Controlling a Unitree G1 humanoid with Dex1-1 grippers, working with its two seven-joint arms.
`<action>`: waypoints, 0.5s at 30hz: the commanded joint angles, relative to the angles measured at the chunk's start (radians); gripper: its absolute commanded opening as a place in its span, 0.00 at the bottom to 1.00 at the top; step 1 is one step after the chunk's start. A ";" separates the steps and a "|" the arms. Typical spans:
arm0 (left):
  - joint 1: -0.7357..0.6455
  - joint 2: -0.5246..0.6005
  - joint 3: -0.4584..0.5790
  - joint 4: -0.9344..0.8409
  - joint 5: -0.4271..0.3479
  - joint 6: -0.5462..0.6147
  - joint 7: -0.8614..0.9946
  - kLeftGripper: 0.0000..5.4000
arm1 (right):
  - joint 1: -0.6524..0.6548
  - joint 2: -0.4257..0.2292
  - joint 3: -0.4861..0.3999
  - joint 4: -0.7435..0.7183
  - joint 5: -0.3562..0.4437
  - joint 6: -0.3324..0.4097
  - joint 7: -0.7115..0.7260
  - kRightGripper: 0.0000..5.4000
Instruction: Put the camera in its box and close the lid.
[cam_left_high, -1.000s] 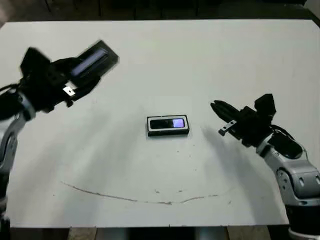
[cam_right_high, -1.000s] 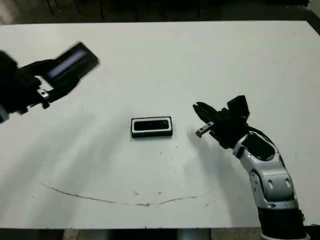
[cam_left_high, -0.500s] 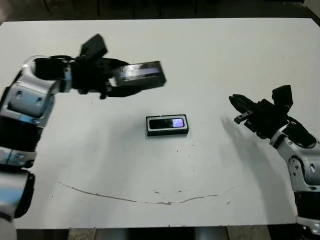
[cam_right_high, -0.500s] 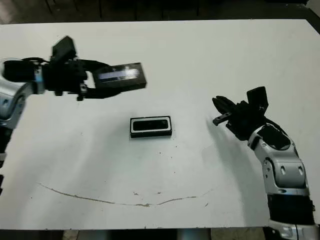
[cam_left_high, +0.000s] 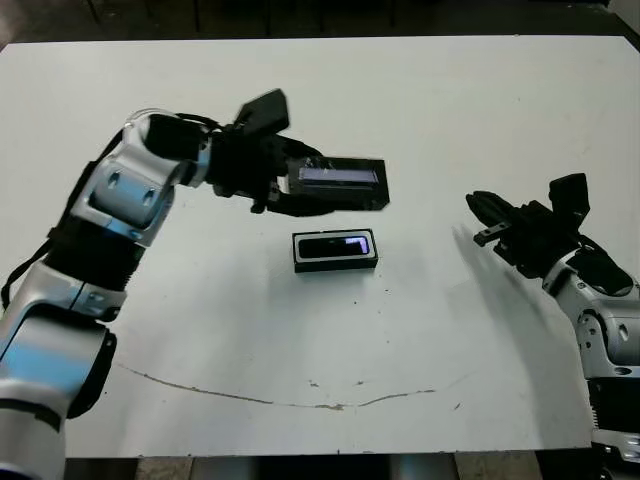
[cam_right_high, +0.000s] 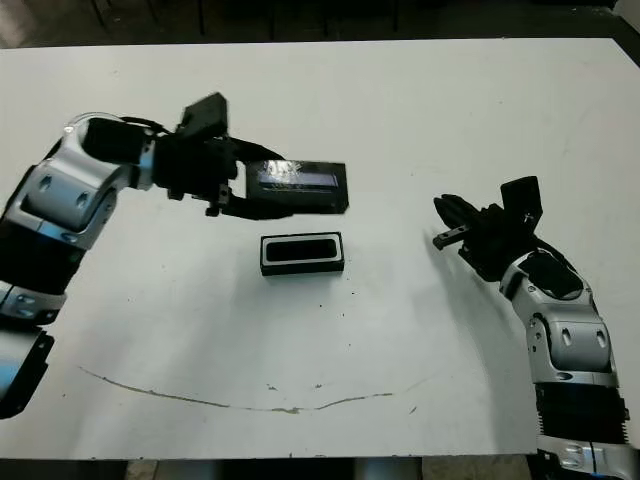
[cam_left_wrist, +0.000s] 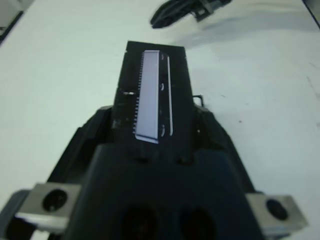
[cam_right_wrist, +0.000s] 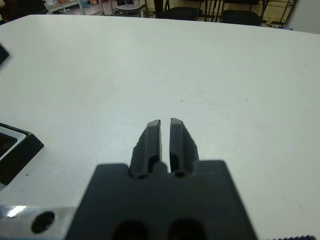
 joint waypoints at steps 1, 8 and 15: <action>-0.011 -0.023 -0.050 0.062 0.043 0.015 -0.025 0.54 | 0.011 -0.006 0.002 -0.001 -0.005 0.007 0.002 0.00; 0.010 -0.052 -0.096 0.145 0.098 -0.025 -0.051 0.54 | 0.018 -0.006 0.000 -0.027 -0.006 0.009 -0.005 0.00; 0.031 -0.058 -0.144 0.161 0.161 -0.027 -0.056 0.54 | 0.026 0.001 0.008 -0.040 -0.019 0.002 -0.017 0.00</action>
